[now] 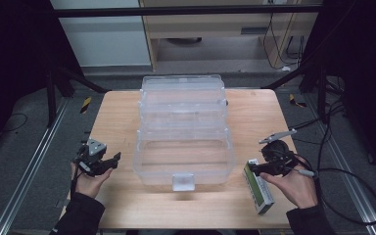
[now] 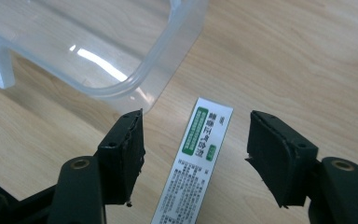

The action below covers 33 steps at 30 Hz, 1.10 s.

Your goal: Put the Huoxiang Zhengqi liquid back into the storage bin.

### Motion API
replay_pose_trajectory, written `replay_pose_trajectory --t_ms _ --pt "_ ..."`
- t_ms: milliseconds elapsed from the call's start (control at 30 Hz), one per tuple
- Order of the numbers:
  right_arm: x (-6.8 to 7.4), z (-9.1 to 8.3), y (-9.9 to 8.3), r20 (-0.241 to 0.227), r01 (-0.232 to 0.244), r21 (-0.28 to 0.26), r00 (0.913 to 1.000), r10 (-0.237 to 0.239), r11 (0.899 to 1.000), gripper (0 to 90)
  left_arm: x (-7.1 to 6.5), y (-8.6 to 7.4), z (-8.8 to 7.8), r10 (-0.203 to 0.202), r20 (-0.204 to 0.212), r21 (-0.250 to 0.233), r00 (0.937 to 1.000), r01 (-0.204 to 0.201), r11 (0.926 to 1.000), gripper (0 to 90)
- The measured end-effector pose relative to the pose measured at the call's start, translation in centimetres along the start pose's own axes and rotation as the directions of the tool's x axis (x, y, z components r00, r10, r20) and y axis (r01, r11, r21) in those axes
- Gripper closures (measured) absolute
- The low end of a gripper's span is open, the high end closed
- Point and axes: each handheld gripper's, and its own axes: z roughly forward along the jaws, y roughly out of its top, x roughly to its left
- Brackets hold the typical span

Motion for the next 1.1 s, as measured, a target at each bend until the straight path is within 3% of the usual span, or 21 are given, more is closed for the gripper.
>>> replay_pose_trajectory --t_ms 400,667,1100 --pt "0.3 0.1 -0.3 0.010 -0.029 0.071 0.9995 0.029 0.997 40.4 -0.1 -0.1 0.2 0.011 -0.015 0.012 0.9998 -0.011 0.9999 39.9" --pt "0.5 0.8 -0.9 -0.012 -0.067 0.147 0.9975 0.069 0.987 42.3 -0.2 -0.1 0.4 0.015 -0.018 0.019 0.9997 -0.014 0.9997 39.6" --pt "0.2 1.5 -1.4 -0.010 -0.103 0.198 0.9942 0.107 0.975 46.1 -0.3 -0.2 0.5 0.021 -0.016 0.028 0.9996 -0.021 0.9994 39.4"
